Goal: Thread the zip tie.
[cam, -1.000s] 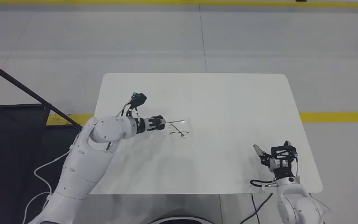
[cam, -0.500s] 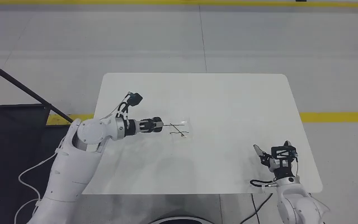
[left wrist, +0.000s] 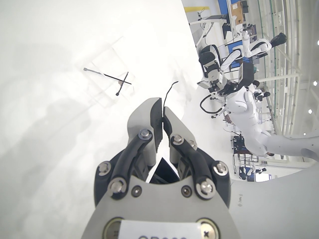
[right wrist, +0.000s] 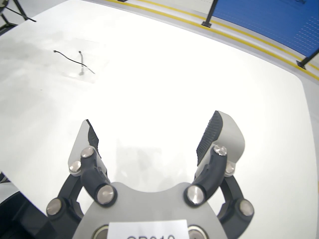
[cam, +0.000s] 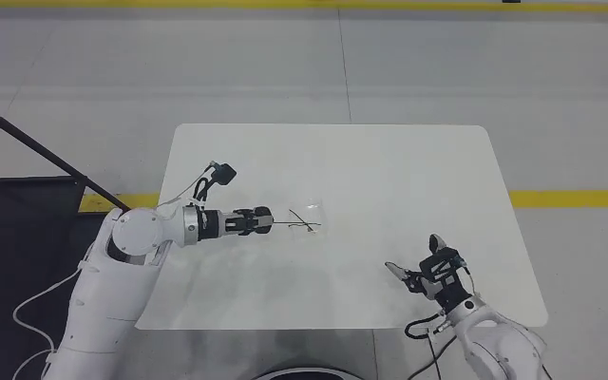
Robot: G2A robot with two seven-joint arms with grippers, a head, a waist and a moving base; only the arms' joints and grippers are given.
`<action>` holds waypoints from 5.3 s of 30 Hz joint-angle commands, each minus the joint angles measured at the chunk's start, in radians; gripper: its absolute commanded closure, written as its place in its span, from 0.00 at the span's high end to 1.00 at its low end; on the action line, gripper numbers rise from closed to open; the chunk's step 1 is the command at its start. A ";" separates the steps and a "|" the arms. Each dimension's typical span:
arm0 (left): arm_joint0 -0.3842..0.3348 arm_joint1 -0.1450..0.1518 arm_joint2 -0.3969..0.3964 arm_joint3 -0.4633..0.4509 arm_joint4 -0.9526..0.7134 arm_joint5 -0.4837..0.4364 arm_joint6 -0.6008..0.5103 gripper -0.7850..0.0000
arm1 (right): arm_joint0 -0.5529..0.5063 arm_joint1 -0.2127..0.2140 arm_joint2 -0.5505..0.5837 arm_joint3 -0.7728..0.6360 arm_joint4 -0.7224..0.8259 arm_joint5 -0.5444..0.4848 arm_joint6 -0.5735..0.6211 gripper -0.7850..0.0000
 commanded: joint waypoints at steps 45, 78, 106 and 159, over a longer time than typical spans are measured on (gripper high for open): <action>0.024 0.022 0.069 -0.031 -0.024 -0.114 0.056 0.00 | 0.572 0.026 -0.325 0.509 1.385 -0.387 0.903 1.00; -0.002 0.029 0.173 -0.096 0.026 -0.057 0.103 0.00 | 0.756 0.039 -0.533 0.679 1.741 -0.290 1.013 0.90; -0.036 0.035 0.232 -0.081 0.032 -0.036 0.121 0.00 | 0.840 0.037 -0.635 0.764 1.754 -0.298 1.005 0.25; 0.140 0.042 0.176 -0.131 -0.041 -0.051 0.525 1.00 | 0.767 0.040 -0.583 0.739 1.774 -0.332 0.861 0.00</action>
